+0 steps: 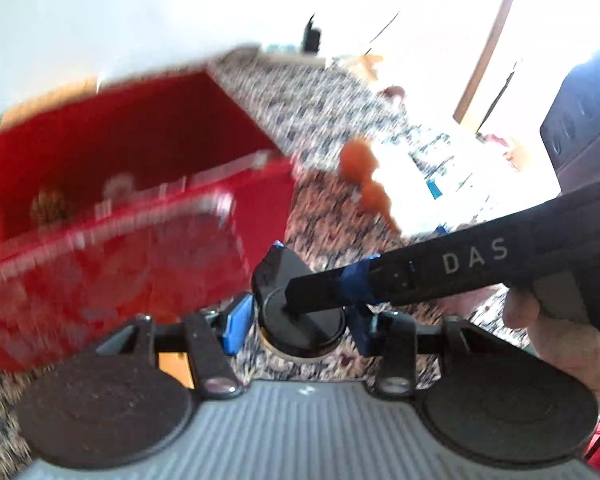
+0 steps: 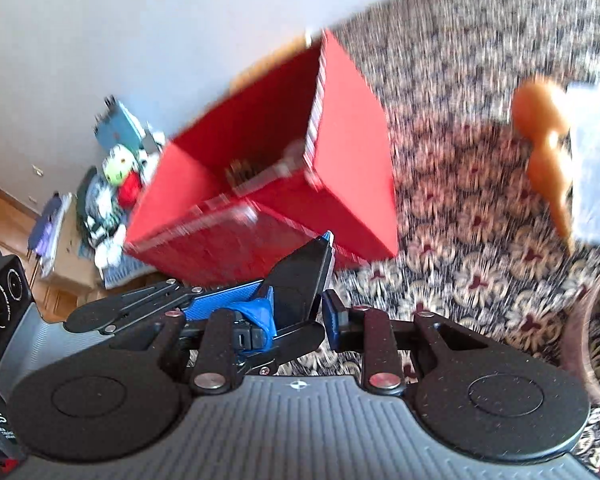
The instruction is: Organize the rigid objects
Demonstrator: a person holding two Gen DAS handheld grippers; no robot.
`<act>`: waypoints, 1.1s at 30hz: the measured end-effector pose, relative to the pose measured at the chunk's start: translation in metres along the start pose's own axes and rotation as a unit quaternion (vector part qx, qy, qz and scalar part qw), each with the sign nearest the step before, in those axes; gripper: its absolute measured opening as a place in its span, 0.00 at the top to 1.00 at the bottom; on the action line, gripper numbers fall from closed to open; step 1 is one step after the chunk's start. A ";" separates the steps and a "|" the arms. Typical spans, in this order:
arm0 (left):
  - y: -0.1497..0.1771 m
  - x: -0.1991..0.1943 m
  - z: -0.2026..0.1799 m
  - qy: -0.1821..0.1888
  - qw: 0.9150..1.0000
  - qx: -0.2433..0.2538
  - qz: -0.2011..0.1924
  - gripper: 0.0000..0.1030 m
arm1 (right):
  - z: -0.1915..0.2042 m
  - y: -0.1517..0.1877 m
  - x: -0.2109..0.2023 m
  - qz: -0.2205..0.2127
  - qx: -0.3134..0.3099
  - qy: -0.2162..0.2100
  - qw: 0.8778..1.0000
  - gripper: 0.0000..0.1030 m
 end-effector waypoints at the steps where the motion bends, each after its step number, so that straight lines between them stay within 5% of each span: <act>1: -0.007 -0.007 -0.002 0.004 1.000 0.006 -0.011 0.56 | 0.006 -0.006 -0.007 -0.012 -0.004 -0.001 1.000 0.92; 8: -0.057 -0.046 0.003 0.011 0.996 0.034 -0.084 0.56 | 0.046 -0.056 -0.015 -0.061 -0.055 -0.010 0.997 0.92; 16: -0.114 -0.059 0.062 -0.029 0.992 0.029 -0.123 0.57 | 0.083 -0.117 0.040 -0.054 -0.119 -0.014 0.991 0.92; 24: -0.123 -0.021 0.137 -0.059 0.995 -0.008 -0.080 0.57 | 0.088 -0.132 0.117 0.008 -0.136 -0.004 0.991 0.92; 33: -0.096 0.039 0.181 -0.077 0.996 -0.044 0.016 0.57 | 0.062 -0.123 0.178 0.083 -0.107 0.008 0.991 0.92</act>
Point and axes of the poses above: each gripper's, at about its wrist camera, not at the fingertips, and x roughly the way its jaws point, z to its left, y to its underside, the point moved 10 cm from there along x, roughly the way its jaws point, and after that the axes turned 6 degrees about -y, right-handed, at the moved point
